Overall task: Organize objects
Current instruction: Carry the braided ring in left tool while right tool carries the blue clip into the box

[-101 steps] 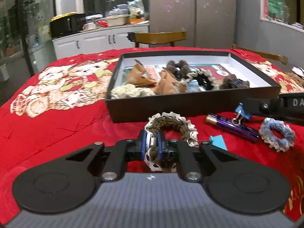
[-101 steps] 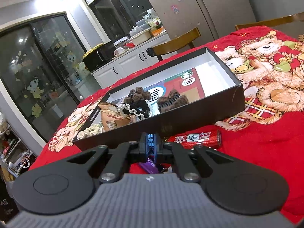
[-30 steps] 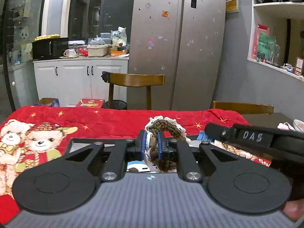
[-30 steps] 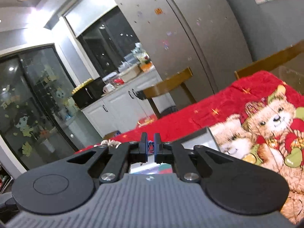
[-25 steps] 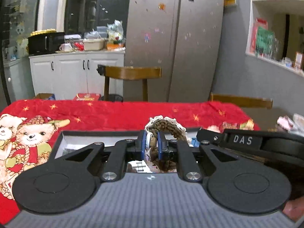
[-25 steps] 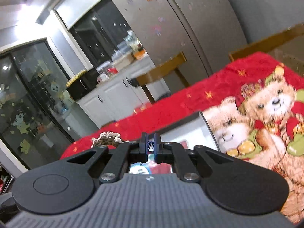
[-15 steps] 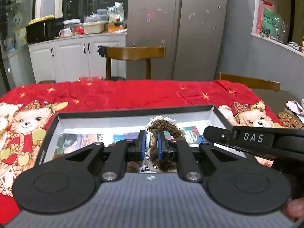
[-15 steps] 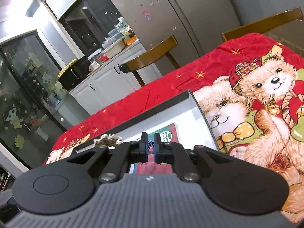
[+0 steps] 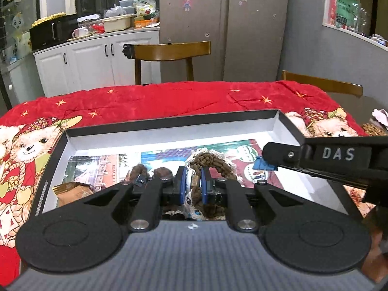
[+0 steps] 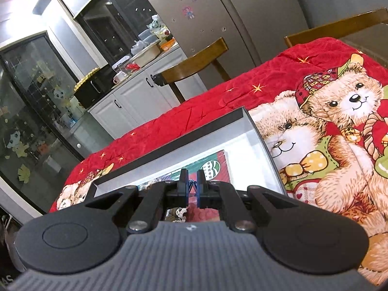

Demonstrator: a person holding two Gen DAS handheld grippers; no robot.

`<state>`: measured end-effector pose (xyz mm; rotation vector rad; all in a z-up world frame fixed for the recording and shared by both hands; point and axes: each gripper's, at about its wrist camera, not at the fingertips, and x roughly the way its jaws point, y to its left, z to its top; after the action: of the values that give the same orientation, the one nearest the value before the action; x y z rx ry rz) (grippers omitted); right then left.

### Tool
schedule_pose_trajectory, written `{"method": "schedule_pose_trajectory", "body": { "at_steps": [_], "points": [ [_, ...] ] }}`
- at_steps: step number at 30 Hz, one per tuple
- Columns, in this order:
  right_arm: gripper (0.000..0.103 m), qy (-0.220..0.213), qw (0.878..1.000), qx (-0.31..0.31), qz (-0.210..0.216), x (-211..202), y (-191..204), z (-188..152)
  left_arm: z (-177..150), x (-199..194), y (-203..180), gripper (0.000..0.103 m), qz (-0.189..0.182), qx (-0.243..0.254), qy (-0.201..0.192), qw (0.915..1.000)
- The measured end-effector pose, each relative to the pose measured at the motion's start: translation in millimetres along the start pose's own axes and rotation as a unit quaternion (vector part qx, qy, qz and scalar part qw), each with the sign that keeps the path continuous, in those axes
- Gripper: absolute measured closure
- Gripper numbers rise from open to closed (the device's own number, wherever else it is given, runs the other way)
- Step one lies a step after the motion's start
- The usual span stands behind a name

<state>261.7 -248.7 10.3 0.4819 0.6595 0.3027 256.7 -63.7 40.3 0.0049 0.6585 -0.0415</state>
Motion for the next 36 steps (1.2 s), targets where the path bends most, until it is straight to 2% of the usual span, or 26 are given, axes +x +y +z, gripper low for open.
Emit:
{"method": "schedule_pose_trajectory", "body": {
  "at_steps": [6,32,36],
  "points": [
    [0.095,0.008,1.000,0.000,-0.003,3.7,-1.3,-1.3,-0.5,7.4,6.8,0.088,-0.002,-0.013,0.017,0.9998],
    [0.095,0.031,0.999,-0.001,-0.012,16.1,-7.1,-2.9,-8.3,14.8,4.2,0.088,0.001,-0.007,0.025,0.9997],
    [0.089,0.044,0.999,0.003,-0.009,20.6,-7.9,-1.9,-7.8,14.7,4.8,0.088,0.002,-0.004,0.022,0.9998]
  ]
}}
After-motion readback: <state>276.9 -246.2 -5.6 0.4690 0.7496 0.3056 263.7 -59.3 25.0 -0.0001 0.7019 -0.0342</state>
